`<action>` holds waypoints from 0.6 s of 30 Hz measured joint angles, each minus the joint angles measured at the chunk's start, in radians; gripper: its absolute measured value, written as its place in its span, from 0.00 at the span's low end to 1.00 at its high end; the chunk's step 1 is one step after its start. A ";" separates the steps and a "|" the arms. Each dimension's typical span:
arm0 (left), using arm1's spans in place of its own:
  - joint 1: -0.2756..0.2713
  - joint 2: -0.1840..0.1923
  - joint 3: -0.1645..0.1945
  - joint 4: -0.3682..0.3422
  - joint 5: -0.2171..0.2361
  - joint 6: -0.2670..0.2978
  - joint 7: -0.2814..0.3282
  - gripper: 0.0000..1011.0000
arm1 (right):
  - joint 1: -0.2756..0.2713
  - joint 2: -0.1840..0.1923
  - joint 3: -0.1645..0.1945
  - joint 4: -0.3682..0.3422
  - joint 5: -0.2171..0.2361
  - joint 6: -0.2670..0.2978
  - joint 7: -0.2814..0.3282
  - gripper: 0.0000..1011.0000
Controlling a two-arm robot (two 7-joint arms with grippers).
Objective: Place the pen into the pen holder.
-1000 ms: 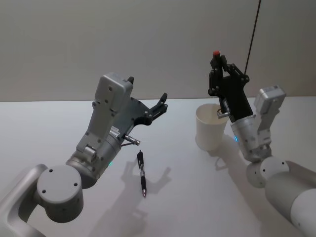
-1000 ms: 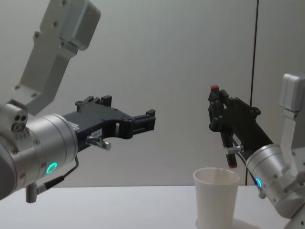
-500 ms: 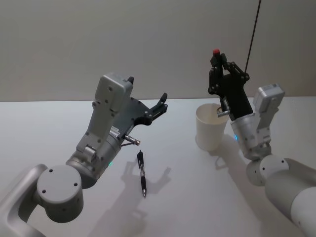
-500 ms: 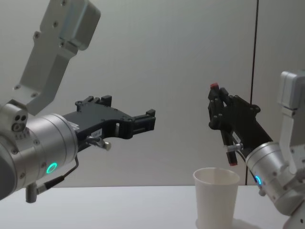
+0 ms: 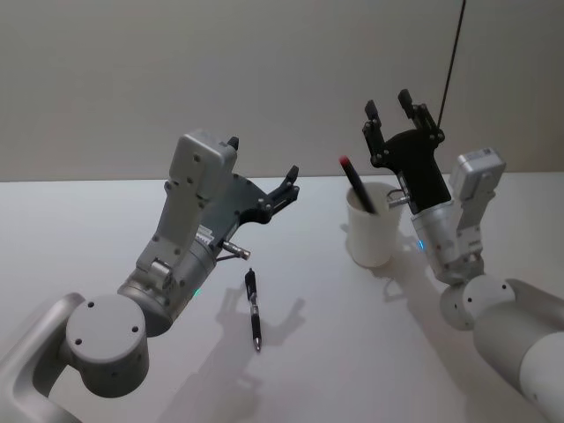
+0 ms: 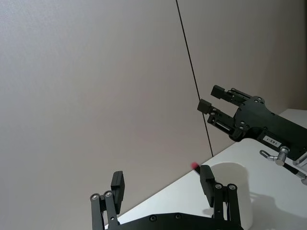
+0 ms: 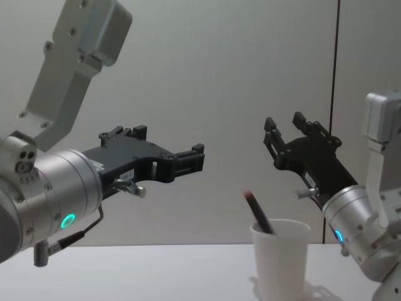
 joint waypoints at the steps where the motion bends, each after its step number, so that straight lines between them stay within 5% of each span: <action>1: 0.000 0.000 0.000 0.000 0.000 0.000 0.000 0.99 | 0.000 0.000 0.000 0.000 -0.002 0.000 -0.002 0.52; 14: 0.000 0.000 0.000 0.000 0.000 0.000 0.000 0.99 | 0.001 0.003 -0.002 0.000 -0.030 -0.004 -0.025 0.93; 18: 0.000 0.000 0.000 0.000 0.000 0.000 0.000 0.99 | 0.002 0.005 0.001 0.000 -0.033 -0.005 -0.027 0.99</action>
